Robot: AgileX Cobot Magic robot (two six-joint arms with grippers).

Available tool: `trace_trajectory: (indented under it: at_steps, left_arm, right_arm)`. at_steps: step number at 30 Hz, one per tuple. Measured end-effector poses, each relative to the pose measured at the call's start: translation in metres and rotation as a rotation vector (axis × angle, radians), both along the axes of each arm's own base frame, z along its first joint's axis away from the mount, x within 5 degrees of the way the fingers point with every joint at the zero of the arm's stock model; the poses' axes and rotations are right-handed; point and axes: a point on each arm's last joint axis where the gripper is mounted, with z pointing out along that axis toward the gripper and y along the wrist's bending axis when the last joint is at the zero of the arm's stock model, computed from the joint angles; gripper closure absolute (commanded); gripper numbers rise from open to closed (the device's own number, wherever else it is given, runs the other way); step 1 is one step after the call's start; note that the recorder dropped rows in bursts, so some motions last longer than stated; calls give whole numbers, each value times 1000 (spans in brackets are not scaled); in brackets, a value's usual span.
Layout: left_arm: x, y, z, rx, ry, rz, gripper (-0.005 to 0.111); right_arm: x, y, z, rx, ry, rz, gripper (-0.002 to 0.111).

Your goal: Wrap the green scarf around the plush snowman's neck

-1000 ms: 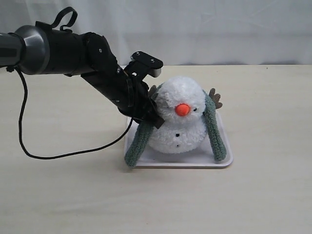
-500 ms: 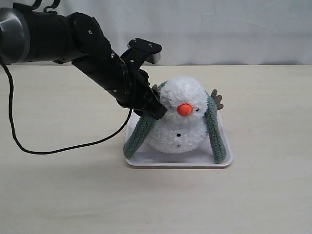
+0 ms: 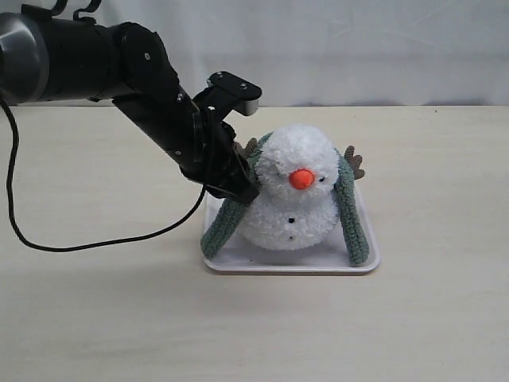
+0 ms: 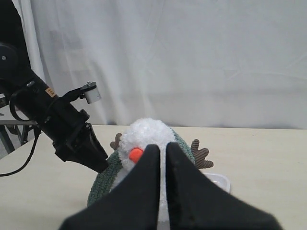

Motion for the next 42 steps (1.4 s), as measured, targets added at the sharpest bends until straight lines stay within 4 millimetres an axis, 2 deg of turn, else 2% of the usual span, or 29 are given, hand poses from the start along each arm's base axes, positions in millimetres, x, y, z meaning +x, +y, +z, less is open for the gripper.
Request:
trace_trajectory:
  at_steps: [5, 9, 12, 14, 16, 18, 19, 22, 26, 31, 36, 42]
  left_arm:
    - [7, -2, 4, -39, -77, 39, 69]
    - [12, -2, 18, -79, -171, 68, 69]
    - [16, 0, 35, -115, -281, 93, 71]
    - [17, 1, 45, -136, -337, 106, 79]
    - [18, 2, 52, -146, -377, 106, 92]
    - [18, 2, 53, -139, -400, 86, 105]
    - [18, 2, 53, -134, -406, 76, 107]
    - [18, 3, 53, -118, -420, 54, 107]
    - [16, 4, 48, -104, -414, 47, 107]
    - [13, 9, 29, -85, -420, 69, 107]
    - [12, 9, 27, -96, -417, 84, 107]
    - [10, 9, 25, -89, -390, 75, 107]
  right_arm:
    - [0, 0, 0, -1, 4, 5, 104]
    - [4, 0, 0, -12, 39, 4, 104]
    - [22, -2, 8, -17, 178, -9, 104]
    - [35, -2, 12, -20, 280, 10, 104]
    - [51, 0, 17, -30, 378, 43, 104]
    - [67, 0, 23, -33, 459, 69, 104]
    - [75, 1, 23, -34, 504, 82, 104]
    - [100, 1, 25, -39, 605, 114, 104]
    - [141, 1, 19, -66, 706, 169, 104]
    - [171, 1, 12, -50, 682, 191, 104]
    - [213, -1, 21, -16, 647, 170, 104]
    - [253, -2, 12, -27, 717, 206, 104]
